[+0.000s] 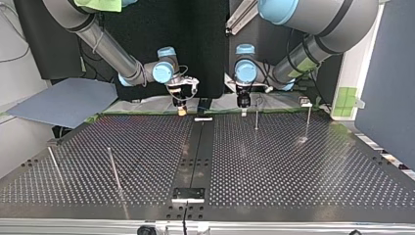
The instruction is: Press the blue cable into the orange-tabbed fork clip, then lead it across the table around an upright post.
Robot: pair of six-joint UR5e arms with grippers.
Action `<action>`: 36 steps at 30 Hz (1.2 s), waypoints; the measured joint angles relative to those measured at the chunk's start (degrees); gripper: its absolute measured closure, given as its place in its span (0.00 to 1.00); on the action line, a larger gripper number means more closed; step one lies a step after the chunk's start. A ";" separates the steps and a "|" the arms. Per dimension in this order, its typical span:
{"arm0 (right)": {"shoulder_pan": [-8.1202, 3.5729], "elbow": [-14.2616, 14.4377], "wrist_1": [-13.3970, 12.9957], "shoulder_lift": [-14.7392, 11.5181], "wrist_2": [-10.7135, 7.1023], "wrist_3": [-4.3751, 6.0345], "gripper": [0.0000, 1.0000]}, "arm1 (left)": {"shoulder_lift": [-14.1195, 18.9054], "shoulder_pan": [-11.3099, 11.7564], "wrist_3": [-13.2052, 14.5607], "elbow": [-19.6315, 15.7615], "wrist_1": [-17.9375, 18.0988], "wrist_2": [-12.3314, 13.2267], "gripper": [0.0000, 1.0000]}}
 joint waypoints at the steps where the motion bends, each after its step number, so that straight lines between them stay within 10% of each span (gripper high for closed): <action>1: 0.00 0.00 0.01 0.01 -0.01 -0.01 1.00 | 0.00 0.01 -0.21 0.00 0.01 0.44 0.00; 16: 0.05 0.00 0.04 0.00 -0.01 -0.02 1.00 | 0.00 0.12 1.09 0.30 -0.01 -1.13 0.00; 21: 0.04 0.00 0.06 0.00 -0.01 -0.02 1.00 | 0.00 0.12 1.02 0.32 0.04 0.49 0.35; 25: 0.03 0.00 0.04 0.00 -0.01 -0.01 1.00 | 0.00 0.12 0.93 0.32 0.04 1.18 1.00; 36: 0.03 0.00 0.04 0.04 -0.02 -0.01 1.00 | 0.00 0.19 0.41 0.30 -0.04 2.01 1.00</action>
